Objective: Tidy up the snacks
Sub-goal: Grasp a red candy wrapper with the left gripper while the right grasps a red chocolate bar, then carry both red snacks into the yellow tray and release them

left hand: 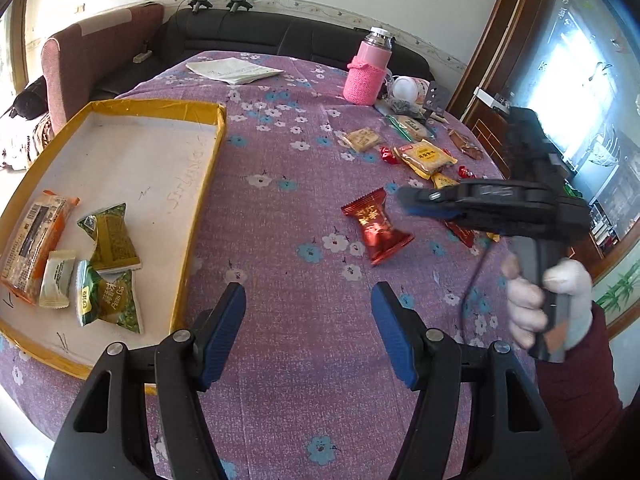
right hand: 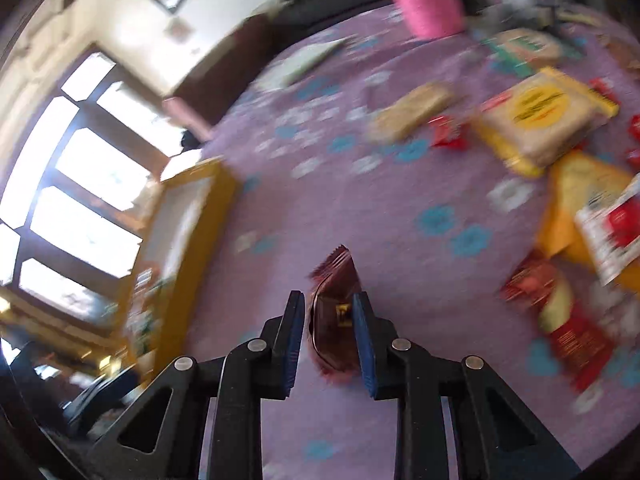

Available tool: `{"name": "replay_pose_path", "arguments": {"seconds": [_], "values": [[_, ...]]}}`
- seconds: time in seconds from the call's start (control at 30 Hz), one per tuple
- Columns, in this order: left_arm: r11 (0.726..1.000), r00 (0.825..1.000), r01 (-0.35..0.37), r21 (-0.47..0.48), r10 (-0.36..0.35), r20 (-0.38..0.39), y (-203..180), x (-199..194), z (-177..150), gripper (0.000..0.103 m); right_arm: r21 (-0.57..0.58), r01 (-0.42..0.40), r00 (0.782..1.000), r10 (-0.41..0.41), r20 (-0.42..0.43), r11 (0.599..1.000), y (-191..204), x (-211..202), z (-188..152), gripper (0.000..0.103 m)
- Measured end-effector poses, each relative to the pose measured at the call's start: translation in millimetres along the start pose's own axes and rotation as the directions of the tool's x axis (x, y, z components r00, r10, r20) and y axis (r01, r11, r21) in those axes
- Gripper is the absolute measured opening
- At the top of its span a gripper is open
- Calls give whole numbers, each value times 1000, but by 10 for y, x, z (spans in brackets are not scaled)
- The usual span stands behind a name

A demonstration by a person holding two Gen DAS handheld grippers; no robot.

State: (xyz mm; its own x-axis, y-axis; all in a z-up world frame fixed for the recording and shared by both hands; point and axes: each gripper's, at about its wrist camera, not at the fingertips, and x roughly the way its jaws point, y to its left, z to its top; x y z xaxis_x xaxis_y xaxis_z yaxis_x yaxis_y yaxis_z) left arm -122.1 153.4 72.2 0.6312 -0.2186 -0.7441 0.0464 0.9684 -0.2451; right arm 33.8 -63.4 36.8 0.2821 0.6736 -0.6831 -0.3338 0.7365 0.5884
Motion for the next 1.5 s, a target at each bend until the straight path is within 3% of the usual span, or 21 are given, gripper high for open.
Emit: {"name": "replay_pose_path", "arguments": {"seconds": [0.03,0.07,0.1,0.17,0.33,0.4,0.63,0.73,0.8,1.03,1.2,1.27,1.3,1.33,1.37,1.5], "values": [[1000,1000,4,2,-4,1,-1,-3,-6,64,-11,13,998,-12,54,1000,0,-174,-23,27],[1000,1000,6,3,-6,1,-6,4,-5,64,-27,58,994,-55,98,998,-17,-318,-34,37],[1000,1000,12,2,-12,-1,-10,16,-6,64,-44,139,981,-132,140,989,-56,-450,-43,52],[999,999,39,-1,-39,-14,-41,57,-21,64,-51,278,946,-264,187,959,-166,-581,-56,58],[998,997,60,10,-59,-48,-159,143,-53,64,-68,392,913,-378,156,918,-456,-436,-29,58],[999,998,52,17,-51,-47,-182,137,-52,64,-80,393,916,-381,127,916,-545,-287,-12,58],[997,996,73,6,-72,-50,-216,264,80,64,-159,462,885,-443,143,873,-526,-163,-169,55],[997,994,83,3,-83,-78,-294,464,183,64,-163,516,855,-492,166,841,-490,-140,-209,31],[996,991,93,11,-91,-94,-363,582,240,64,-145,507,858,-482,177,850,-521,-156,-204,26],[996,989,79,44,-73,-128,-585,1054,441,64,-103,492,859,-463,218,864,-543,-213,-232,26],[995,986,48,92,-32,-166,-721,1377,494,64,-72,452,876,-426,226,889,-568,-278,-232,26],[990,989,50,134,-30,-141,-775,1388,484,64,-69,444,878,-419,232,893,-562,-296,-237,26],[989,989,51,142,-31,-144,-789,1397,475,59,-69,442,879,-416,234,895,-554,-301,-243,26],[987,990,45,154,-24,-137,-804,1391,467,38,-69,439,880,-413,236,896,-548,-304,-245,26],[985,990,43,166,-20,-138,-817,1392,461,28,-69,437,880,-410,240,897,-541,-310,-249,26],[987,991,65,147,-46,-129,-774,1305,435,27,-63,435,878,-407,254,898,-529,-332,-257,26]]}}
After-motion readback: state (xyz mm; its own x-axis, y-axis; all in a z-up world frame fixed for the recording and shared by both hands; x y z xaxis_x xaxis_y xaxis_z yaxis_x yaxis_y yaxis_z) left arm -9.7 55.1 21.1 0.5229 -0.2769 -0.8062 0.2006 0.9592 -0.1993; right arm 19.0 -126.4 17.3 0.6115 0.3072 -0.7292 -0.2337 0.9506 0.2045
